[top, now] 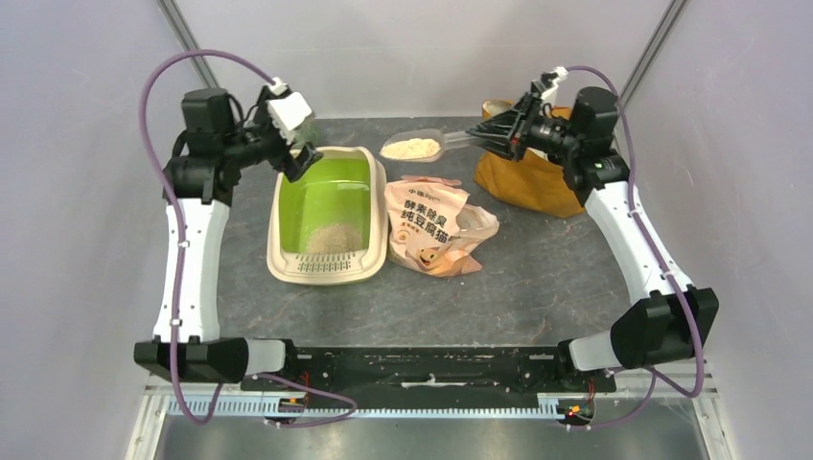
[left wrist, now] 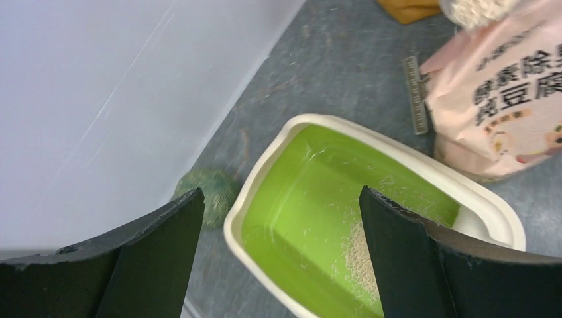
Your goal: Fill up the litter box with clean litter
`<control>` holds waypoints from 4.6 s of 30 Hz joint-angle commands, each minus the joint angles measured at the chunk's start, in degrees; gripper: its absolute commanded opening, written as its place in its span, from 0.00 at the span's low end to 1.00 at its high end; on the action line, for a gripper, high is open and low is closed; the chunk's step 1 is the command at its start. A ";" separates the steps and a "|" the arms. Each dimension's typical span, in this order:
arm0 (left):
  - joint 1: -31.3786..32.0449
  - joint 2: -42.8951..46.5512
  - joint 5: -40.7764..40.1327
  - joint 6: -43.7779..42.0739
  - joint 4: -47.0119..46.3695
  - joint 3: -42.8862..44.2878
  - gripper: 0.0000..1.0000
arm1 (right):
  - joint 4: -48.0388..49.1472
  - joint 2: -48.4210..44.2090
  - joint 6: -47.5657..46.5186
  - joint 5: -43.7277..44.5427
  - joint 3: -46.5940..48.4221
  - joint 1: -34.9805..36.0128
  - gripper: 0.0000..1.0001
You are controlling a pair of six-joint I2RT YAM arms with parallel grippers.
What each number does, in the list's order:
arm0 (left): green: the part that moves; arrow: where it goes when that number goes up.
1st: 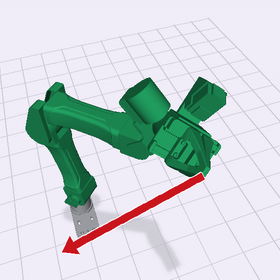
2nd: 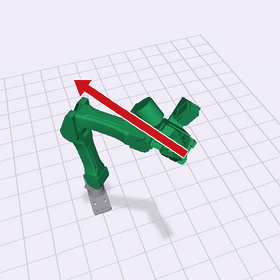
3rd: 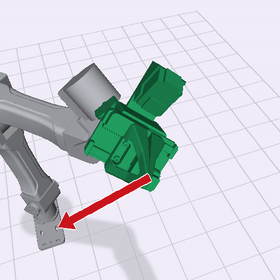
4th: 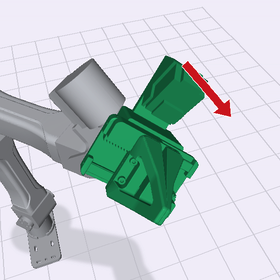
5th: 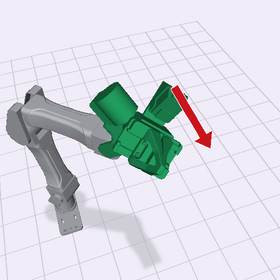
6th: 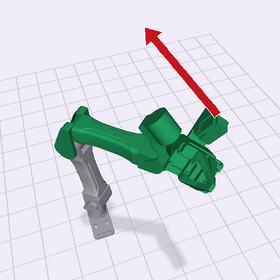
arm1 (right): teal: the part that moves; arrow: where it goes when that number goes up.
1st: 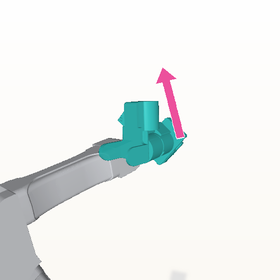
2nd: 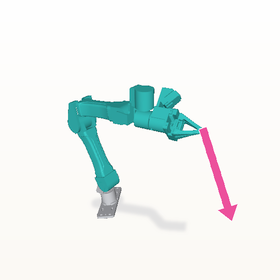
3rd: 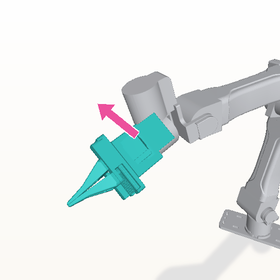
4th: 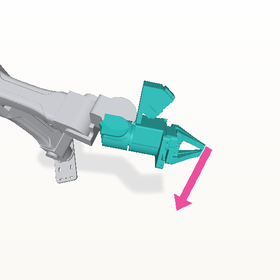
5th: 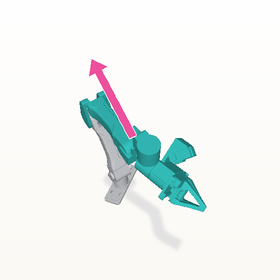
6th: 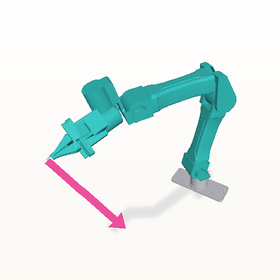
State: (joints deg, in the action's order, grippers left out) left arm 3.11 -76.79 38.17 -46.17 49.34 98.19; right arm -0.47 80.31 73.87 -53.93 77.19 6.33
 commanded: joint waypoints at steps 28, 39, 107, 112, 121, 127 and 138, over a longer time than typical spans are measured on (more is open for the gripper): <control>-9.32 10.30 -0.12 24.35 -26.16 -20.29 0.94 | -39.39 25.71 -51.15 44.03 41.00 34.39 0.00; -9.35 10.35 -7.43 23.86 -27.63 -20.67 0.94 | -38.81 27.02 -67.77 53.57 45.59 43.26 0.00; 33.18 -18.00 2.97 -14.43 10.35 0.73 0.15 | -50.80 -4.85 -60.24 34.20 6.25 8.18 0.00; 33.27 -17.69 2.74 -13.95 10.39 0.53 0.02 | -49.10 -3.09 -63.16 44.98 4.42 14.45 0.00; 33.27 -17.95 3.31 -13.76 10.35 -0.17 0.02 | -47.19 1.06 -64.93 51.77 2.32 22.95 0.00; 33.27 -17.89 3.31 -13.41 10.34 -0.37 0.02 | -41.41 2.61 -61.35 47.10 -6.09 23.72 0.00; 33.32 -17.65 2.66 -13.47 10.34 -0.85 0.02 | -17.99 -6.28 -41.38 23.89 -25.26 12.44 0.00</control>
State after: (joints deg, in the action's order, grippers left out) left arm 36.12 -97.25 40.12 -59.94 58.13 98.02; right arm -27.55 75.00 22.31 -20.93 60.62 22.46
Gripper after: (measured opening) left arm 0.052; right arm 0.335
